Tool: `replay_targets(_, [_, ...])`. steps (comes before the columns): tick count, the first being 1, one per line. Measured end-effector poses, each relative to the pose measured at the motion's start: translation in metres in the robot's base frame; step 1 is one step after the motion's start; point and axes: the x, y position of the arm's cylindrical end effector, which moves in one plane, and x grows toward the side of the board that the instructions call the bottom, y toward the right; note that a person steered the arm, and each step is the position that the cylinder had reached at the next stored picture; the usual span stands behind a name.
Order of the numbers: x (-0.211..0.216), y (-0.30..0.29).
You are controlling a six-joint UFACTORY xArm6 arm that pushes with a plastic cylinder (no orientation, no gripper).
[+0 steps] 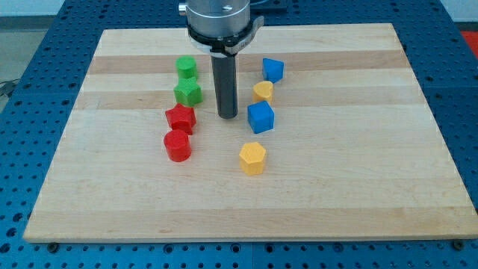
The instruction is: Move the heart and cube to form a line
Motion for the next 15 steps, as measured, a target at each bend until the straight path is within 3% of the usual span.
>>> replay_targets(3, [-0.047, 0.010])
replay_targets(9, [-0.045, 0.040])
replay_targets(14, [-0.044, 0.016])
replay_targets(15, [-0.028, 0.016])
